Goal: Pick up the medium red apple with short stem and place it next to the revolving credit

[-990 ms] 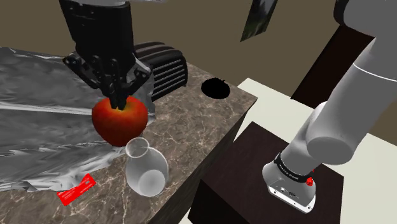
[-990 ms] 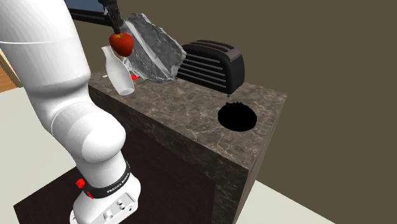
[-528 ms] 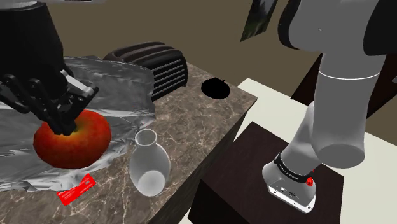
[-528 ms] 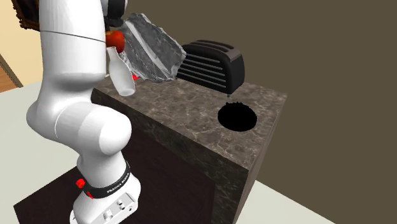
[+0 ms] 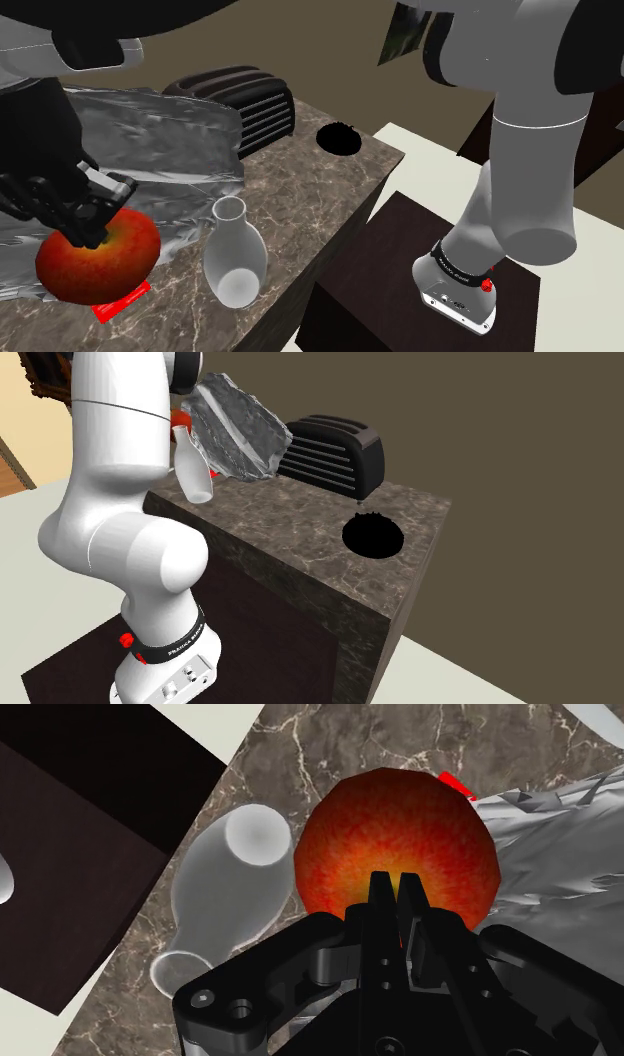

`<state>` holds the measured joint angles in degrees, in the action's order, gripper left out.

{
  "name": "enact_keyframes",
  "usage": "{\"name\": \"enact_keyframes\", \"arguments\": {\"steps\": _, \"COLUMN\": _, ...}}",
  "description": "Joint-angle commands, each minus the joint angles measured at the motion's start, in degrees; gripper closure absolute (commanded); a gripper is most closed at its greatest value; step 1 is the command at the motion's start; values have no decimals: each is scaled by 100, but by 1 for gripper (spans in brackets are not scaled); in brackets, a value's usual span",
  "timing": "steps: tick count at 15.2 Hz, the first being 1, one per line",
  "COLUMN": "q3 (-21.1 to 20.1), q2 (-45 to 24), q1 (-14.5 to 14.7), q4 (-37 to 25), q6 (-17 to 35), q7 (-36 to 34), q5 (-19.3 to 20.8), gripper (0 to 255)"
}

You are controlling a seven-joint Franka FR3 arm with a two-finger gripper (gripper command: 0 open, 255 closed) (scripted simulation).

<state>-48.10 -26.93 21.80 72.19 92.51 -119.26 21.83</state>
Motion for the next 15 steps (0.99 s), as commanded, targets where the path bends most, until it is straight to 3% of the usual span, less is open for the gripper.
{"name": "enact_keyframes", "arguments": {"steps": 1, "q3": 3, "q2": 0, "q1": -43, "q4": 157, "q6": 153, "q7": -13, "q5": 1, "gripper": 255}}
{"name": "enact_keyframes", "arguments": {"steps": 15, "q3": 36, "q2": 14, "q1": -310, "q4": 1311, "q6": 1235, "q7": -151, "q5": 44, "gripper": 255}}
